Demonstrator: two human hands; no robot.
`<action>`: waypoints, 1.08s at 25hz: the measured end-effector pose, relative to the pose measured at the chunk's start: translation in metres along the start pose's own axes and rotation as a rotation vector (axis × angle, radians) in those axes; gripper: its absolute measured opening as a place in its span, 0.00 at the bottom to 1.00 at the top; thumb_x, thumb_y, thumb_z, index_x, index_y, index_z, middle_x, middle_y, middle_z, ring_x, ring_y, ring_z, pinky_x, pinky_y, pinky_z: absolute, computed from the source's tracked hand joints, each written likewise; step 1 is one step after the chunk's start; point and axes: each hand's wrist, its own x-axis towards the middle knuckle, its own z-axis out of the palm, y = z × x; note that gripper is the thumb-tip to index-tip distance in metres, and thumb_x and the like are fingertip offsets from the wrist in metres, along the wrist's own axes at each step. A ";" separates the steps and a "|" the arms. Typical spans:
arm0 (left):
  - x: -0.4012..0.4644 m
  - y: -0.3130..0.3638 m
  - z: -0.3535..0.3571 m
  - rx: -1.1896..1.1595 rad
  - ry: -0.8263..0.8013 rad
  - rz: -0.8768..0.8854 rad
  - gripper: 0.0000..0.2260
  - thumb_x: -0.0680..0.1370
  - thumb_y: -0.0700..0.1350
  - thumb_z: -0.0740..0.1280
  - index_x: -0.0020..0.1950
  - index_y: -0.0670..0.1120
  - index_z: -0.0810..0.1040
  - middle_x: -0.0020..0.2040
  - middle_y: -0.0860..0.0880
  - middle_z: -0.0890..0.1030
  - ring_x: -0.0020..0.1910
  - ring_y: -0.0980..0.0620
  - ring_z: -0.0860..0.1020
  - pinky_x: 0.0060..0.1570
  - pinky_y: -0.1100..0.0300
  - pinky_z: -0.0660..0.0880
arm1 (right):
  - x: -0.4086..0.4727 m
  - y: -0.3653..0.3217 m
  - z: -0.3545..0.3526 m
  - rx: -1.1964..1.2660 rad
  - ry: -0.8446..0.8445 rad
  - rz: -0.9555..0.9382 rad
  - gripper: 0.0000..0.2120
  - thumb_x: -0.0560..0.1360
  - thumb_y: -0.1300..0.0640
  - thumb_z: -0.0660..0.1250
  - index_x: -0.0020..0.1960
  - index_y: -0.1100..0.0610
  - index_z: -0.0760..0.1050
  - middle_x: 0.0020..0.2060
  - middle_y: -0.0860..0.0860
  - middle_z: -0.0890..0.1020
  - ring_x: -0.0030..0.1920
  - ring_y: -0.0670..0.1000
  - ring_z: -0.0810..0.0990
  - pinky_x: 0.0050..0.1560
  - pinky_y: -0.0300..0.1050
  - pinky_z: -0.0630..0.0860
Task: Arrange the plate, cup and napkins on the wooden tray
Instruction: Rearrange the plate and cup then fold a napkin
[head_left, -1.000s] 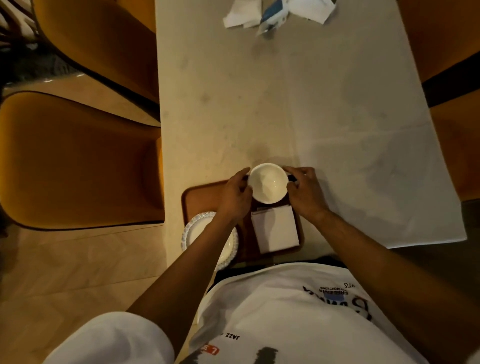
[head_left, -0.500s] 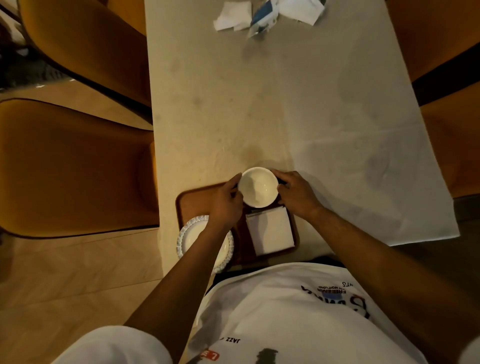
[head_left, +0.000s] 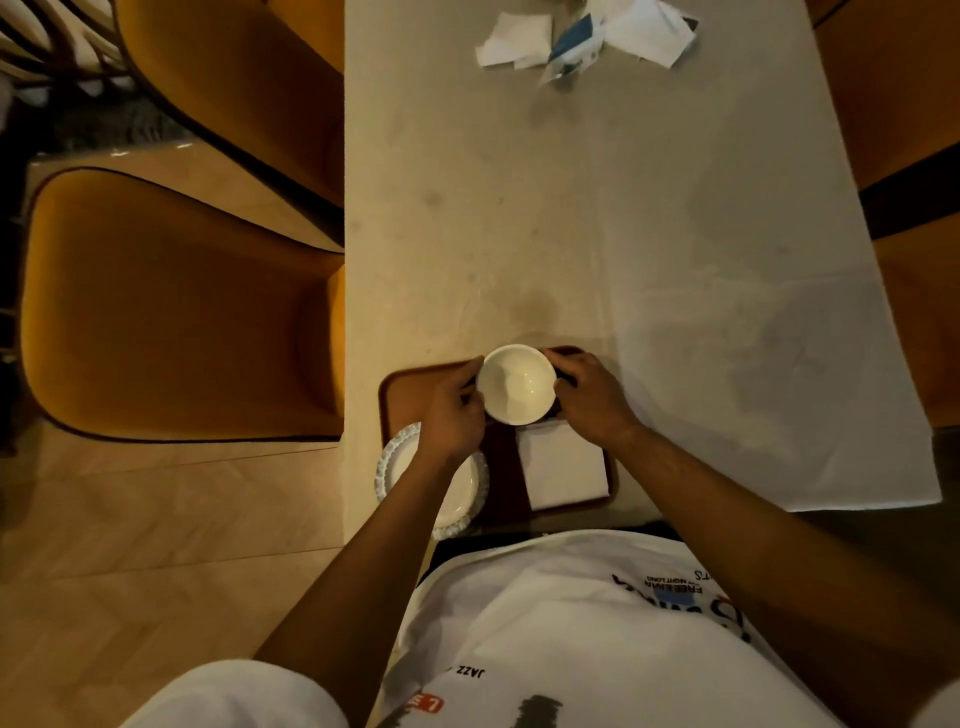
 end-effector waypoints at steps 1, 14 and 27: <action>-0.001 -0.002 -0.002 -0.001 0.000 0.005 0.19 0.78 0.32 0.61 0.67 0.43 0.76 0.60 0.49 0.79 0.59 0.53 0.74 0.62 0.48 0.76 | -0.001 -0.002 0.002 0.007 0.006 0.000 0.23 0.76 0.64 0.60 0.68 0.50 0.76 0.64 0.53 0.75 0.63 0.54 0.75 0.61 0.53 0.79; -0.005 -0.011 -0.019 0.008 0.031 0.023 0.20 0.78 0.30 0.60 0.68 0.42 0.75 0.63 0.46 0.78 0.61 0.55 0.72 0.56 0.62 0.70 | -0.001 -0.009 0.022 0.022 0.011 -0.067 0.23 0.75 0.68 0.62 0.68 0.56 0.76 0.63 0.55 0.80 0.63 0.55 0.77 0.62 0.47 0.76; 0.003 -0.029 -0.024 0.050 0.035 0.038 0.19 0.79 0.32 0.61 0.68 0.43 0.75 0.67 0.44 0.77 0.65 0.52 0.73 0.61 0.60 0.68 | -0.004 -0.014 0.027 0.016 -0.032 -0.017 0.23 0.79 0.66 0.61 0.73 0.57 0.70 0.69 0.56 0.76 0.68 0.57 0.73 0.67 0.52 0.74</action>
